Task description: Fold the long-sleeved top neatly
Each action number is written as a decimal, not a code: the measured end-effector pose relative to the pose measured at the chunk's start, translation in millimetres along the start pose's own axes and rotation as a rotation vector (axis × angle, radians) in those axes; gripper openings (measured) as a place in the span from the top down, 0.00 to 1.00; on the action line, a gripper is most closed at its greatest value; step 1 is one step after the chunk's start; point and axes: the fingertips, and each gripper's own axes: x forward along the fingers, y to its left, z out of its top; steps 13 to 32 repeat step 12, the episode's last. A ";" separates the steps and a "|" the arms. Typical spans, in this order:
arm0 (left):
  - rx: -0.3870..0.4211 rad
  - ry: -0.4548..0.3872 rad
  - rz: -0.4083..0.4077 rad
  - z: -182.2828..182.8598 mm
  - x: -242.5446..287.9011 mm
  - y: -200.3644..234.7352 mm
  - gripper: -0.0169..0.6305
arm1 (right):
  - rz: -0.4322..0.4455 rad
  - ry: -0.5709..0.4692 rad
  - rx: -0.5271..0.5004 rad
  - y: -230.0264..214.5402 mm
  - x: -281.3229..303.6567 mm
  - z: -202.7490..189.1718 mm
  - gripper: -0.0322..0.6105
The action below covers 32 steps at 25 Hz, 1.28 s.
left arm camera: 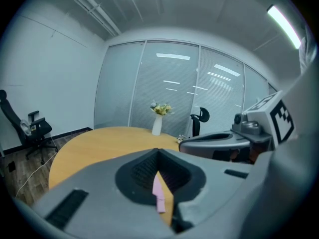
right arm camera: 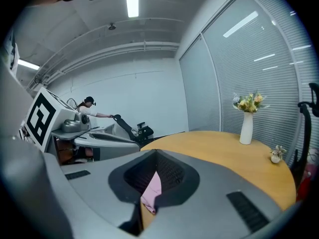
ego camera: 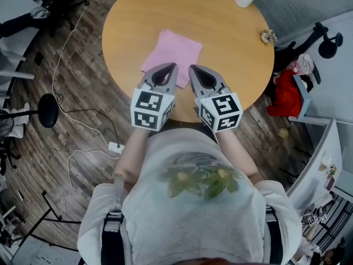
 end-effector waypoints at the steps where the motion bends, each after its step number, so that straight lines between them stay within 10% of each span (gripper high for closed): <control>1: -0.002 0.003 -0.003 0.5 0.2 0.0 0.97 | -0.002 -0.002 0.002 -0.2 -0.3 1.4 0.92; 32: -0.007 -0.004 -0.013 4.3 -2.9 -0.2 0.97 | -0.029 0.011 0.034 -4.7 -6.8 -4.6 0.92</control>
